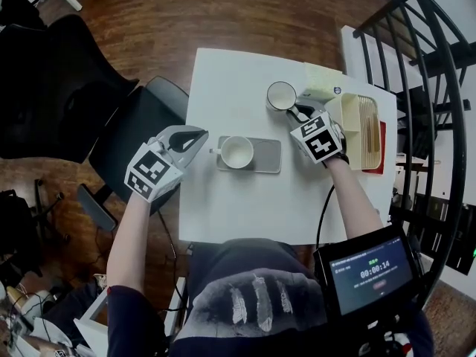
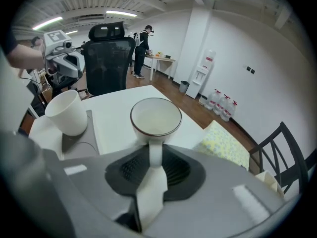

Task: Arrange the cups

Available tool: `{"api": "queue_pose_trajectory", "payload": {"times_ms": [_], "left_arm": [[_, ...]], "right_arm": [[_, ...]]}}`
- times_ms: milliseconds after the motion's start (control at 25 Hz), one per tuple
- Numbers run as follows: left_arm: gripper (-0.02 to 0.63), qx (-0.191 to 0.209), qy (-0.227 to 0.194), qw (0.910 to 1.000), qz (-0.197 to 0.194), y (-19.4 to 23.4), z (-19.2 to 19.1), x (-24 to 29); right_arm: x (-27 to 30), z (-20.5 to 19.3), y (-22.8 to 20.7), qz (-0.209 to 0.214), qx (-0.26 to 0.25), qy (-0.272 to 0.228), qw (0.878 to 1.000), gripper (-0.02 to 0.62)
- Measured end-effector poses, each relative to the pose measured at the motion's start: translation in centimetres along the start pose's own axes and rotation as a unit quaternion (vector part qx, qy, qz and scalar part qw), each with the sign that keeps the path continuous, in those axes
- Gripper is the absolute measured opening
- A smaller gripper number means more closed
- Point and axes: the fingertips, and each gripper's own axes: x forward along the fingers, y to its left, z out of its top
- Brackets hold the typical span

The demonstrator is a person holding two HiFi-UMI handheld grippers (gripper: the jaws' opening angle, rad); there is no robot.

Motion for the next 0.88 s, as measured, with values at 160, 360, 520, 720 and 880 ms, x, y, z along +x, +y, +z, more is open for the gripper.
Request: {"api": "queue_pose_trajectory", "payload": {"times_ms": [160,360,520,720,880], "left_arm": [[0.014,0.003,0.001,1.0,0.003,0.1,0.1,-0.2],[0.014,0.006,0.002,1.0,0.001,-0.3,0.1,-0.3],[0.014,0.007,-0.001,1.0,0.001,-0.6,0.2,-0.5],[0.014,0.011,-0.002,0.9999,-0.003,-1.4,0.1,-0.9],[0.014,0.014,-0.002,0.9999,-0.004,-2.0,-0.1,-1.3]], "right_arm": [[-1.0,0.5,0.1,0.002,0.022,-0.027,0.999,0.074],[-3.7,1.6,-0.1,0.002,0.024,-0.05,0.998,0.074],[-7.5,3.0,0.5,0.012,0.022,-0.092,0.995,0.074],[-10.5,3.3,2.6,0.039,0.015,-0.119,0.992,0.074],[-10.3,2.1,4.7,0.069,0.0,-0.116,0.991,0.074]]}}
